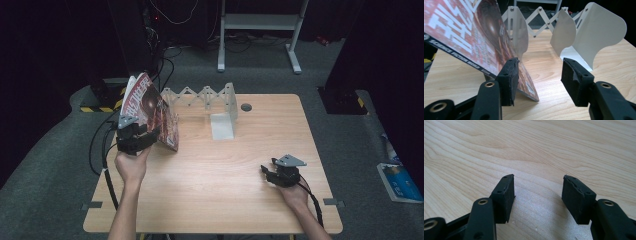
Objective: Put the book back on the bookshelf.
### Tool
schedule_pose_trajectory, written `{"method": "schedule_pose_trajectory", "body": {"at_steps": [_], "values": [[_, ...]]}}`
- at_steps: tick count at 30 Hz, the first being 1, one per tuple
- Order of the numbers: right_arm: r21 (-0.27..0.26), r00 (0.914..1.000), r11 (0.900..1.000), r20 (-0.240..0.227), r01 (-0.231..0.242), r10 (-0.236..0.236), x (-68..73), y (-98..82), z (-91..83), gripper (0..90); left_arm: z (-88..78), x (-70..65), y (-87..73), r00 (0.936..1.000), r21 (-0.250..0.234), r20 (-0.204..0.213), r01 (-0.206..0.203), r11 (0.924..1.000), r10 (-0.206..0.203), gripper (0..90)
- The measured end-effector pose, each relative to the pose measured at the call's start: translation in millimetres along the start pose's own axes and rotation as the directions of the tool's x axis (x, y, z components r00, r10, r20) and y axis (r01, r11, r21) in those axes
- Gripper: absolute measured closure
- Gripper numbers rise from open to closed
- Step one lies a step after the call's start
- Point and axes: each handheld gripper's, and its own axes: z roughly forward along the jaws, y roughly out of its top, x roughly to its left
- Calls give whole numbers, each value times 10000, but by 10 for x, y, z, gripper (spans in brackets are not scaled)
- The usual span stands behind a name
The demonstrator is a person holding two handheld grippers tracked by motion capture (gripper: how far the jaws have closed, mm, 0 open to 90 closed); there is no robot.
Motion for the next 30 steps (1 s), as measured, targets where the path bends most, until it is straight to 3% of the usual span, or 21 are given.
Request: {"method": "schedule_pose_trajectory", "body": {"at_steps": [30], "values": [[-3,10000,10000,-39,22,-22,-1,0,0,434,83,-242,-94,9962,63,836,-265,9996,259,472]]}}
